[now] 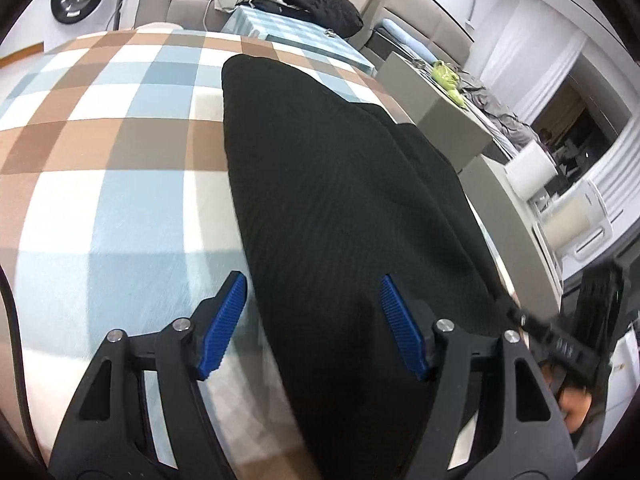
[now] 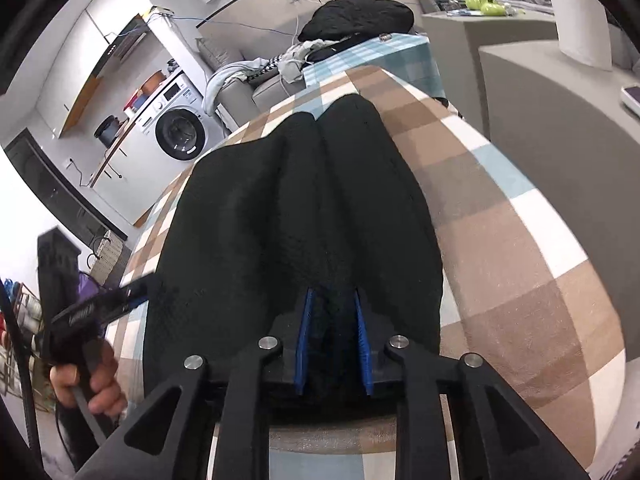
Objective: Fold small clothes
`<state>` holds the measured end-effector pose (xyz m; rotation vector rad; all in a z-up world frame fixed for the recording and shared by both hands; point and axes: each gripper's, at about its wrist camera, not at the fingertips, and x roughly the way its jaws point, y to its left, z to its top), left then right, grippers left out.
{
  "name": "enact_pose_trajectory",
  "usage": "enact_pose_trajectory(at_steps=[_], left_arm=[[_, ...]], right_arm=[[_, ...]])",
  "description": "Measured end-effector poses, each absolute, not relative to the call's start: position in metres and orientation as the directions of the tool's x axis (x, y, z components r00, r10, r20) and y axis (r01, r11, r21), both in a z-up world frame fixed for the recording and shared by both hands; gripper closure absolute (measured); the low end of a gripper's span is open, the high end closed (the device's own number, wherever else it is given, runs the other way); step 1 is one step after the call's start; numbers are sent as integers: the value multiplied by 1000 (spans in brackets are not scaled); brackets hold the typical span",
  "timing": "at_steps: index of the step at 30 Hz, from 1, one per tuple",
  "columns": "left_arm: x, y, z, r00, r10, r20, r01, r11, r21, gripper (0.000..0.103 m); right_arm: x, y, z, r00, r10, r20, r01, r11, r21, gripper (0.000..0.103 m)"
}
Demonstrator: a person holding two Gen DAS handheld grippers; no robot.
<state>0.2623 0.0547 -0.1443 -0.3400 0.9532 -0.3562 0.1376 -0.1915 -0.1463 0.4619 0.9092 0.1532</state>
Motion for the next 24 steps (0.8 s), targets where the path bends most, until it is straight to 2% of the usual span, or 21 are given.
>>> enact_pose_trajectory(at_steps=[2,5,7,14,18,24], left_arm=[[275,51,-149,528,-411,-743,103,900,-424,58],[284,52,-154,544,-370,-753,32,906,-422,79],[284,54,-154,562,-357,-746,15,906,-422,86],[272,67,-149,590,-294,-752,-29,923,-384,88],[254,98,-145,593,-255,-763,-66,930,-362,88],[234,125,-135,575,-232,-784,-68,942,-328,83]], right_arm=[[143,-193,-148,605,323,-728,66,891,450,82],[130,-196,-145,606,328,-724,60,889,453,82],[132,-195,-147,600,347,-720,56,880,471,82],[147,-183,-152,568,393,-723,15,874,486,82],[152,-163,-154,521,467,-715,-47,852,522,82],[169,-129,-148,434,562,-704,-192,822,537,79]])
